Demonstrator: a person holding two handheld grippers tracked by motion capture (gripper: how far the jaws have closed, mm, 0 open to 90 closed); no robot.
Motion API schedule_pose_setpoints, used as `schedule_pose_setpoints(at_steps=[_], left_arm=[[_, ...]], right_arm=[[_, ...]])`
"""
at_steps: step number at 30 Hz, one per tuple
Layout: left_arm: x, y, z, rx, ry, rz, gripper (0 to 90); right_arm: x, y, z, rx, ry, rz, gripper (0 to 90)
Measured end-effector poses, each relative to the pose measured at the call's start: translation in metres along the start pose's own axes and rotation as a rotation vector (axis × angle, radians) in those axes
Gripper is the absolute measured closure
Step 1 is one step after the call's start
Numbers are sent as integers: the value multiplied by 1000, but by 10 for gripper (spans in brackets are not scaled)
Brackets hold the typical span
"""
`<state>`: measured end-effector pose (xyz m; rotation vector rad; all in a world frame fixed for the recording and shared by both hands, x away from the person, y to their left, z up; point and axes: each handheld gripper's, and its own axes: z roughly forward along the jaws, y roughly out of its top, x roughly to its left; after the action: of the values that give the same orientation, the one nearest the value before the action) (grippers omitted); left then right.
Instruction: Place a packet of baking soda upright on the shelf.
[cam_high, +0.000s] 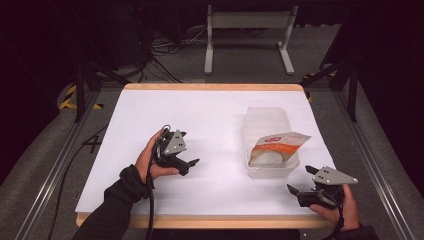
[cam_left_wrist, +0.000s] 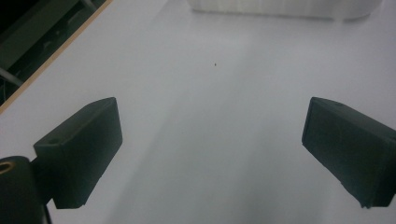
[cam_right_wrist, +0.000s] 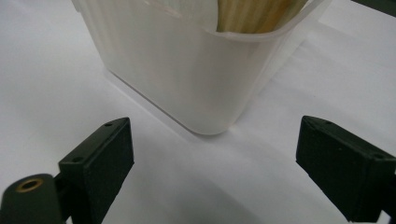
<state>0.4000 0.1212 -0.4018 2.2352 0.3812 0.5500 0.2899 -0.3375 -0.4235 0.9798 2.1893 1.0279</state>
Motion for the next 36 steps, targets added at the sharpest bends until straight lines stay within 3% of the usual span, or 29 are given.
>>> schedule_pose_setpoints(at_steps=[14, 28, 36], left_arm=[[3, -39, -26, 38, 32, -32, 57], [-1, -93, -63, 40, 82, -159, 51], [-3, -113, -81, 45, 121, -212, 50]], right_arm=[[-1, 3, 6, 12, -6, -18, 116], [-5, 7, 12, 12, -5, -39, 116], [-6, 10, 17, 11, 12, -46, 114]])
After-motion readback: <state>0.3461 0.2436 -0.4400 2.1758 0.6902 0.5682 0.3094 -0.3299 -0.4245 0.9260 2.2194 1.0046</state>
